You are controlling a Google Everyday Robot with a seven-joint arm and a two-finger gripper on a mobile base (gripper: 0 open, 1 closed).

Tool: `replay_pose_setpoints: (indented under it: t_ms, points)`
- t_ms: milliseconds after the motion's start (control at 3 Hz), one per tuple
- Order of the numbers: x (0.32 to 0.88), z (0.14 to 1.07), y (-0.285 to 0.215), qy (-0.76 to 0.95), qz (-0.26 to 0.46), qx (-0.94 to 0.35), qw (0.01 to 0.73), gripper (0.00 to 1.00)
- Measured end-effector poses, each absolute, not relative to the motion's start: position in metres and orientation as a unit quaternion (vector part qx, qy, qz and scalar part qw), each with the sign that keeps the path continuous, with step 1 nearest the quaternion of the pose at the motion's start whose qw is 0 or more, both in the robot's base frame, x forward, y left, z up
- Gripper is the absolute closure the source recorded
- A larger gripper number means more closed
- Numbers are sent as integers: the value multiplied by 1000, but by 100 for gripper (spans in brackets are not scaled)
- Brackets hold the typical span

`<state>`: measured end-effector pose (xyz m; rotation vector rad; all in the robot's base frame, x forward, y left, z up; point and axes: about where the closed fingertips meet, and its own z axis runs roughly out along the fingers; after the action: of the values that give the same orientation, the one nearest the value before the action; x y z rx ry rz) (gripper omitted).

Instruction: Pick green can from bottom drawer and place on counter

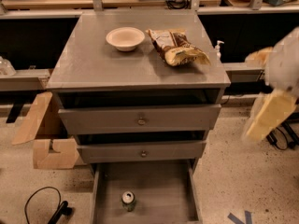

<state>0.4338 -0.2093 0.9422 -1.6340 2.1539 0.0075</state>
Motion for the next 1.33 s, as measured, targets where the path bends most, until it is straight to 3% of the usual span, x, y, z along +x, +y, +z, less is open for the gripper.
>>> replay_pose_setpoints:
  t_ms: [667, 1000, 1333]
  points:
    - [416, 786, -211, 764, 145, -538, 325, 0]
    - [444, 760, -201, 728, 198, -492, 435, 0]
    - [459, 734, -196, 673, 232, -493, 500, 0]
